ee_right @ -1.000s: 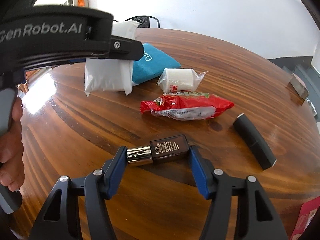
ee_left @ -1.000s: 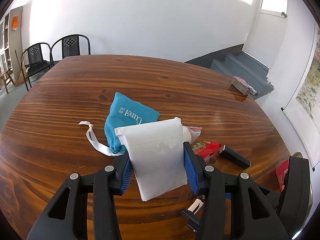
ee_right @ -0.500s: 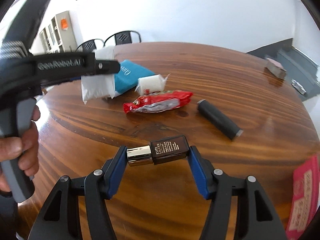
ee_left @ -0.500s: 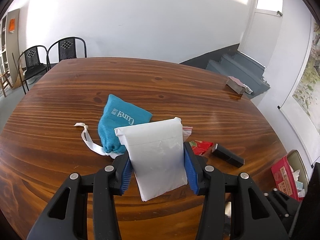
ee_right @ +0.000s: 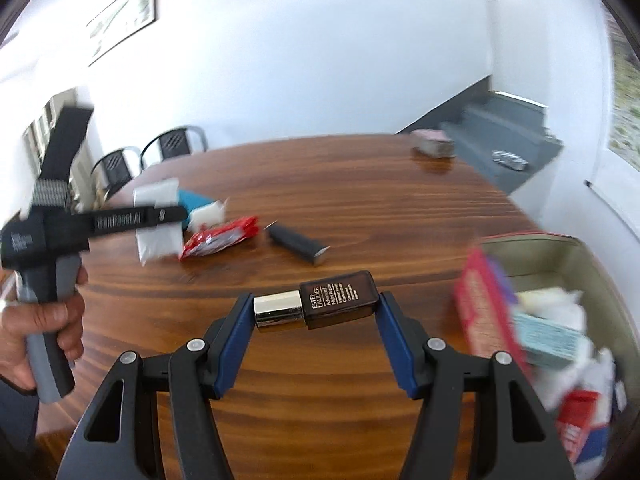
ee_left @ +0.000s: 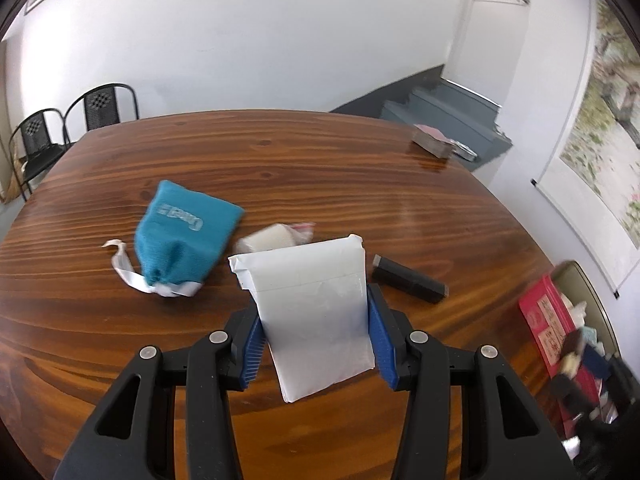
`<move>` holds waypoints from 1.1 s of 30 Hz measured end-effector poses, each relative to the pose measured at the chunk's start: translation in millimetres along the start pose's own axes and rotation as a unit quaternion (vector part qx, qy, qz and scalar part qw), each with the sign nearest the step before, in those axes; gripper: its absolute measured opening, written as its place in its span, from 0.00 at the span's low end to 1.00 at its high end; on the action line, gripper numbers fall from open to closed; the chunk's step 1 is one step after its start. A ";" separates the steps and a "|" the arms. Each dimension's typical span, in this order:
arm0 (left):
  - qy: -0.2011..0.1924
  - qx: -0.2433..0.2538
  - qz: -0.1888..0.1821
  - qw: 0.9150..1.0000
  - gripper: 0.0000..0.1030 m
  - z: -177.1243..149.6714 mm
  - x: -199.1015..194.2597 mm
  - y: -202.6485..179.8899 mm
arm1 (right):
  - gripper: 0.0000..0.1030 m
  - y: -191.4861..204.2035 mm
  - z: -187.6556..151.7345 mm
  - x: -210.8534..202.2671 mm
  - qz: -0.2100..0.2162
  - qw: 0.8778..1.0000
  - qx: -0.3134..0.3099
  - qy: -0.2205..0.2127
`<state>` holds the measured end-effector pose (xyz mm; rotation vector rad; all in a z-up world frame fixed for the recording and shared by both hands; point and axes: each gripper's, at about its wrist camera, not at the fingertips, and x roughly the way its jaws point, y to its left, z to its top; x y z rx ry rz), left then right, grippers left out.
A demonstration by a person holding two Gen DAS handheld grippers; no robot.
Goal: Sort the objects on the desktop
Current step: 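Carry tissue pack and cosmetic bottle into the red tin box and release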
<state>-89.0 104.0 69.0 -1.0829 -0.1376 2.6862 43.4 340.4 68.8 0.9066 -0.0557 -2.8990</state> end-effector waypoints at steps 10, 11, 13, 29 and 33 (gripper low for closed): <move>0.015 0.028 -0.027 0.999 0.48 -13.4 0.4 -39.6 | 0.64 -77.7 -10.8 -62.6 -0.089 0.993 0.057 -0.041; 0.014 0.029 -0.030 0.999 0.48 -13.8 -0.6 -42.8 | 0.64 -86.9 -13.4 -66.2 -0.100 0.992 0.064 -0.041; 0.013 0.033 -0.037 0.999 0.48 -13.6 -1.3 -52.0 | 0.64 -109.5 -19.1 -74.1 -0.126 0.988 0.086 -0.038; 0.026 0.090 -0.083 0.992 0.48 -23.7 -0.8 -140.2 | 0.64 -184.3 -48.9 -90.1 -0.154 0.973 0.168 -0.036; 0.024 0.098 -0.090 0.991 0.48 -23.8 -0.4 -157.6 | 0.64 -190.7 -51.0 -91.5 -0.152 0.973 0.170 -0.041</move>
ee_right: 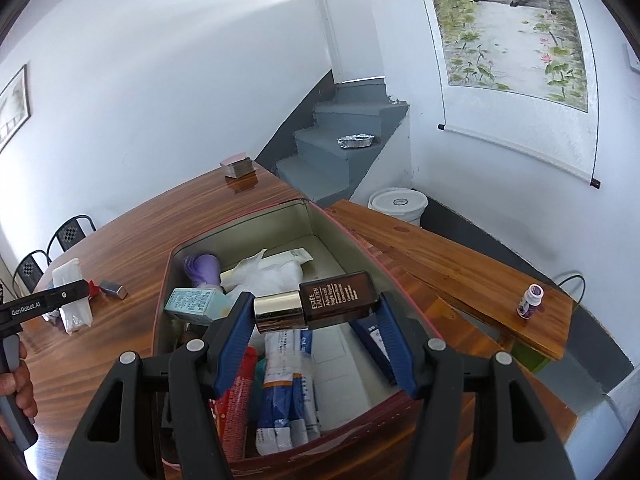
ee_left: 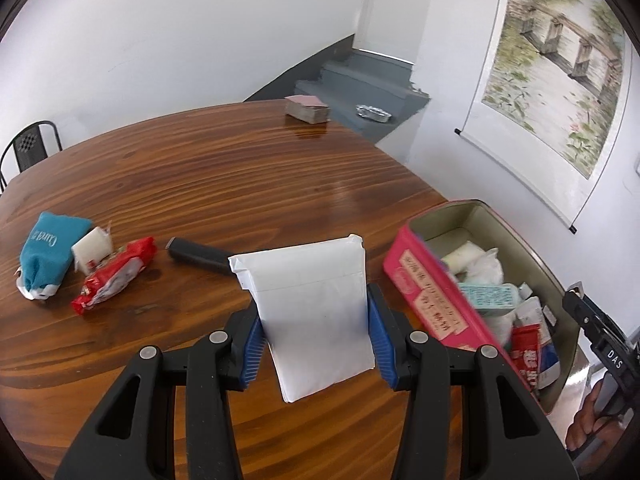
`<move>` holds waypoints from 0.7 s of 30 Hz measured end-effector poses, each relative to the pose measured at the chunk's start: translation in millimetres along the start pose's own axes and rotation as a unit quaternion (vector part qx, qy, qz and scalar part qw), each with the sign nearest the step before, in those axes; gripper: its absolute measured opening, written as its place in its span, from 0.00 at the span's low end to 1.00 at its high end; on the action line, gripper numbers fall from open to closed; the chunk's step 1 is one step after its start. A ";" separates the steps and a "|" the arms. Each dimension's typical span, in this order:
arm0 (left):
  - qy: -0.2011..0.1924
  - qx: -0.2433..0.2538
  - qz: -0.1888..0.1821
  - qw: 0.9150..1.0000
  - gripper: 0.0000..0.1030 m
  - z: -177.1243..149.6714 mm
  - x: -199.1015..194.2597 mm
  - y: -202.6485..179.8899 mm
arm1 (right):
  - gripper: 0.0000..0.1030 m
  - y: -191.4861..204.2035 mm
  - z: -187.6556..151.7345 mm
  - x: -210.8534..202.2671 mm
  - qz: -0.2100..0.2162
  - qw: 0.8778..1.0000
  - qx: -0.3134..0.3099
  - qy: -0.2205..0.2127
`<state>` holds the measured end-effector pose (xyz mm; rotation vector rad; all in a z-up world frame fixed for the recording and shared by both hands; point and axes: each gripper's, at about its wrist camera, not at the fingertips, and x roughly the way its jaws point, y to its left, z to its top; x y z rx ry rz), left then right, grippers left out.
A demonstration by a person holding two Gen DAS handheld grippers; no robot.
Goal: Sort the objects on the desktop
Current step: 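Carry tissue pack and cosmetic bottle into the red tin box and release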
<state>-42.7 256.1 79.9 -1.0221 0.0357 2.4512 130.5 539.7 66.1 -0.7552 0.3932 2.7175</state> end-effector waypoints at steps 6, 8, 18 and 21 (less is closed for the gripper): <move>0.005 0.014 -0.011 1.000 0.48 0.4 4.2 -23.8 | 0.74 -8.2 -0.3 -5.5 0.007 1.000 0.004 -0.010; 0.005 0.020 -0.016 1.000 0.48 0.9 4.5 -32.8 | 0.74 -11.3 -0.8 -7.3 0.007 1.000 0.006 -0.012; 0.015 0.054 -0.070 0.996 0.48 -3.4 6.6 -82.8 | 0.74 -19.4 -4.0 -13.8 0.005 1.000 0.011 -0.017; 0.019 0.065 -0.090 0.994 0.48 -6.1 7.0 -98.5 | 0.75 -19.9 -4.5 -16.6 0.002 1.000 0.008 -0.022</move>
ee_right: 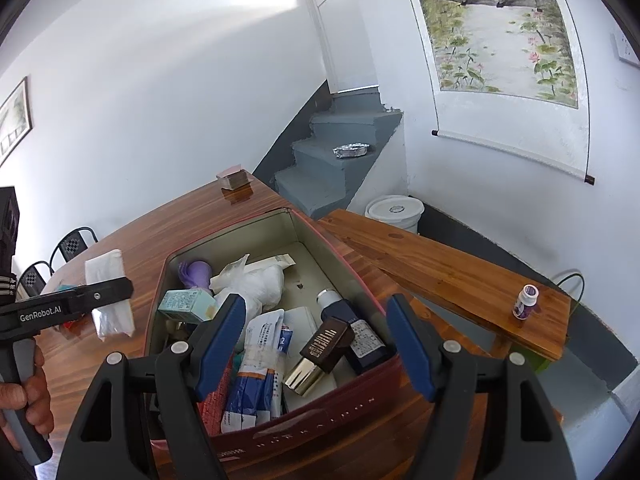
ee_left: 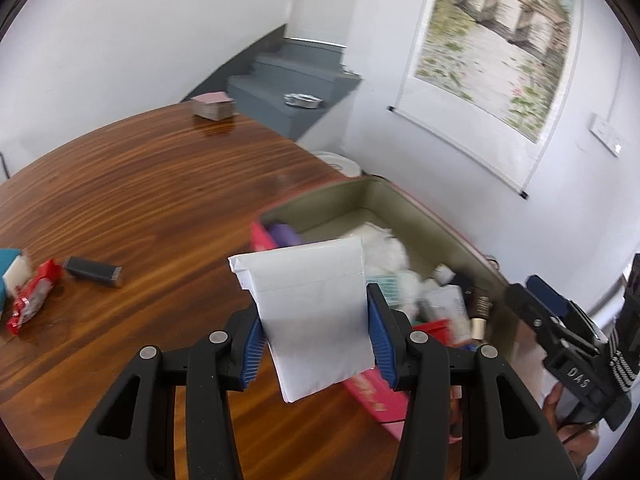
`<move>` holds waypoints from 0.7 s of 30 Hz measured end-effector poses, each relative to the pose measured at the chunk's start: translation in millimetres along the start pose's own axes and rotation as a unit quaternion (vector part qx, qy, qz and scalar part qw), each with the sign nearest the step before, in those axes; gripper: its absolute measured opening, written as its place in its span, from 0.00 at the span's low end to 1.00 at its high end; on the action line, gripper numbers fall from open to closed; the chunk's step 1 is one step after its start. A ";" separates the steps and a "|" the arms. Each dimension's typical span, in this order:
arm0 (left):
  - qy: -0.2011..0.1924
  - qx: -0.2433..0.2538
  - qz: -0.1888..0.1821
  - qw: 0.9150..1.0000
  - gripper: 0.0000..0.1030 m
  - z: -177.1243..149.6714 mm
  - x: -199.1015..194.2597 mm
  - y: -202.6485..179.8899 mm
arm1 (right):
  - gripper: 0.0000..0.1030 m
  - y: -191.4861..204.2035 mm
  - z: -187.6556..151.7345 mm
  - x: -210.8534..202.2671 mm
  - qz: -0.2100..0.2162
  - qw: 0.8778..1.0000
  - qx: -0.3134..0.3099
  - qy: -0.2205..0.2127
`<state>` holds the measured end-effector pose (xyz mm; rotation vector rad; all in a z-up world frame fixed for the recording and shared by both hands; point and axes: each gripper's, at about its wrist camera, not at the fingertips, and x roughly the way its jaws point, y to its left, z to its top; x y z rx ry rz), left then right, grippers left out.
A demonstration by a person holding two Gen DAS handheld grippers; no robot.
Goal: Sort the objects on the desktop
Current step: 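Carry tissue pack and cosmetic bottle into the red tin box and release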
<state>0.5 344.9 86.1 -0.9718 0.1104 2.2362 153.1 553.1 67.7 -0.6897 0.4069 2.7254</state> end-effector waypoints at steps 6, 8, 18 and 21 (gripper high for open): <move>0.006 0.011 -0.045 0.999 0.49 0.3 9.4 -23.4 | 0.77 -4.8 -0.6 -0.7 0.000 1.000 0.010 -0.002; 0.016 0.014 -0.067 0.998 0.51 0.3 15.2 -31.2 | 0.77 -5.6 -1.1 -0.1 0.000 1.000 0.013 -0.001; 0.015 0.015 -0.081 0.996 0.64 1.6 17.3 -31.3 | 0.77 -0.6 -0.6 -4.1 0.001 1.000 0.010 -0.001; 0.009 -0.002 -0.068 0.998 0.64 3.1 13.9 -17.4 | 0.77 4.0 -1.0 -3.2 0.007 1.000 0.007 0.001</move>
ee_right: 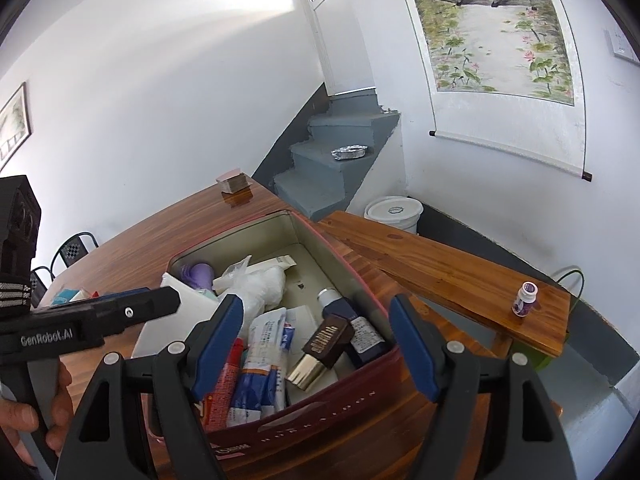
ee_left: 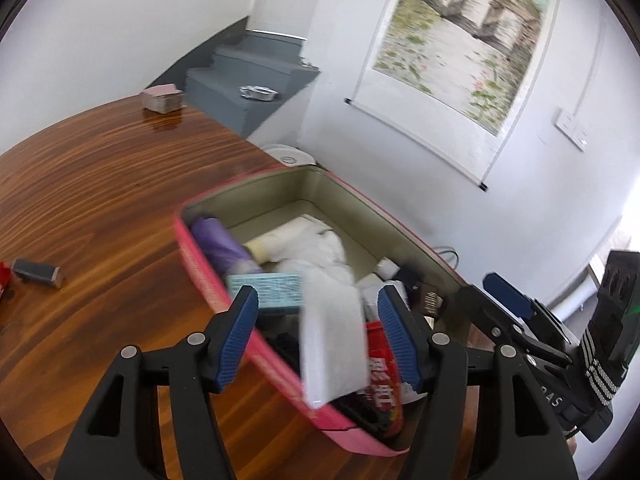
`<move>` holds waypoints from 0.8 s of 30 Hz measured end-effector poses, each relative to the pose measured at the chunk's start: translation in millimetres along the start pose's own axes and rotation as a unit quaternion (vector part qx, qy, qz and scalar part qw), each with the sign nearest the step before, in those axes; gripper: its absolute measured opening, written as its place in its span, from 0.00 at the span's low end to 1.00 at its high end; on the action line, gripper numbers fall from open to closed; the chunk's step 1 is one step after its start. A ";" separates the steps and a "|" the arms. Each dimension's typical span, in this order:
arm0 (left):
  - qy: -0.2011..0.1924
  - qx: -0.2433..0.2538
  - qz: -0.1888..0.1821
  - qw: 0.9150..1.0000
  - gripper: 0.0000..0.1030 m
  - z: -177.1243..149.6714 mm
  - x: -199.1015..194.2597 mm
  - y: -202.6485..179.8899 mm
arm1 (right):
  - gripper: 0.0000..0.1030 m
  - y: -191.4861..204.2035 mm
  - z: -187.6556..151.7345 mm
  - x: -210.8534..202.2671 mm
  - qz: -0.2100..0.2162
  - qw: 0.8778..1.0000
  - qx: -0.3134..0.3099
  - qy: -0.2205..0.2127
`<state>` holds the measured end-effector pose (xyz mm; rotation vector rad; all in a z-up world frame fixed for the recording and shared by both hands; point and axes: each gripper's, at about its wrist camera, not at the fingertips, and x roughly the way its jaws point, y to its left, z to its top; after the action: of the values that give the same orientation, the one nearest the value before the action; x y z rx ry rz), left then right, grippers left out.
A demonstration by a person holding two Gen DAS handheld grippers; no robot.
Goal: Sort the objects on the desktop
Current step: 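Carry tissue pack and cosmetic bottle into the red tin box and release, then move both open tools back toward the teal pouch and black tube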
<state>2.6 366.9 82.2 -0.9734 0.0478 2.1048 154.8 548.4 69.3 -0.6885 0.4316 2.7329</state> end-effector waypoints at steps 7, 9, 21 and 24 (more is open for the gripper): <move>-0.014 -0.013 0.041 0.999 0.64 -2.3 -11.5 22.7 | 0.77 21.2 -2.1 1.1 0.020 1.000 -0.019 0.004; -0.016 -0.015 0.052 0.998 0.64 -3.6 -14.4 28.8 | 0.77 27.7 -2.3 1.6 0.024 0.999 -0.023 0.005; -0.017 -0.047 0.124 0.991 0.64 -16.2 -39.0 91.6 | 0.78 70.1 -7.8 3.3 0.059 0.997 -0.049 0.015; -0.020 -0.067 0.139 0.988 0.64 -18.1 -48.6 113.0 | 0.78 88.5 -8.8 4.5 0.075 0.995 -0.062 0.018</move>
<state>-44.1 252.3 70.1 -1.0533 0.0220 2.4078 124.0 465.3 78.7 -0.7667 0.3353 2.9139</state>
